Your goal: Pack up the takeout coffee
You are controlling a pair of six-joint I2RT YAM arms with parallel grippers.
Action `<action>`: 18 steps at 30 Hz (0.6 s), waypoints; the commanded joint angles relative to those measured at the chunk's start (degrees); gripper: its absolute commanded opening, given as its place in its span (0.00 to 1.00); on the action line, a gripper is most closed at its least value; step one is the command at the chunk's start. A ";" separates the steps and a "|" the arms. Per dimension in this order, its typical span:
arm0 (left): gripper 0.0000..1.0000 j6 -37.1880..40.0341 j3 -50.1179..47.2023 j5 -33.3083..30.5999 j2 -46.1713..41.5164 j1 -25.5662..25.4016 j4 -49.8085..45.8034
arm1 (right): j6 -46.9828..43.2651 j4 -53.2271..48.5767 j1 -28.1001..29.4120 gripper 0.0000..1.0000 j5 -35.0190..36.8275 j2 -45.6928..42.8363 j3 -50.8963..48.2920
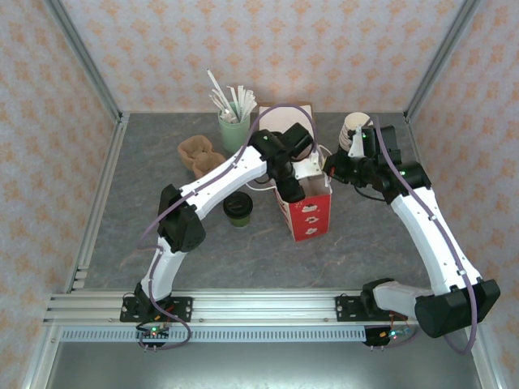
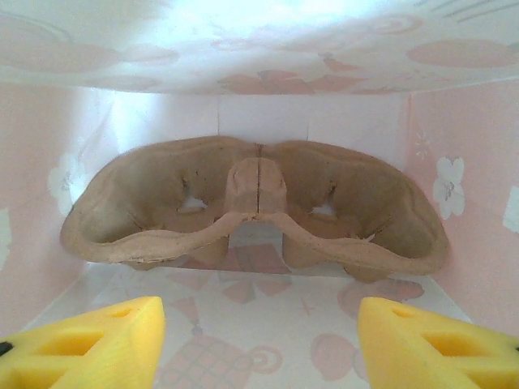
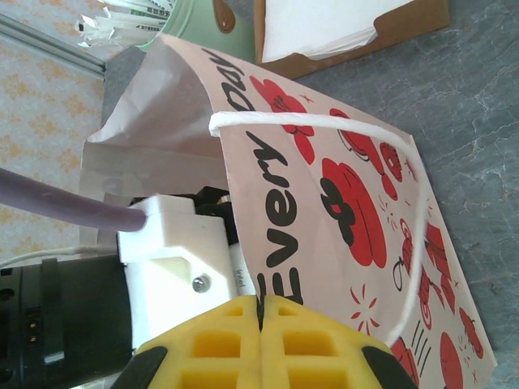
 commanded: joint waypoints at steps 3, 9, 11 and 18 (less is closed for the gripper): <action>0.65 -2.93 3.18 0.93 -4.15 0.10 1.80 | 0.84 -0.82 0.64 0.00 -0.77 -0.46 -0.33; 0.65 -5.95 5.14 0.00 -4.95 0.68 1.71 | 1.87 -0.90 0.64 0.00 0.36 -0.52 -0.67; 0.65 -6.77 5.91 0.13 -5.47 0.71 1.70 | 2.55 -0.84 0.62 0.00 0.89 -0.55 -0.80; 0.67 -7.60 7.09 0.38 -7.63 1.01 1.20 | 4.34 -0.68 0.62 0.00 1.84 -0.87 -1.16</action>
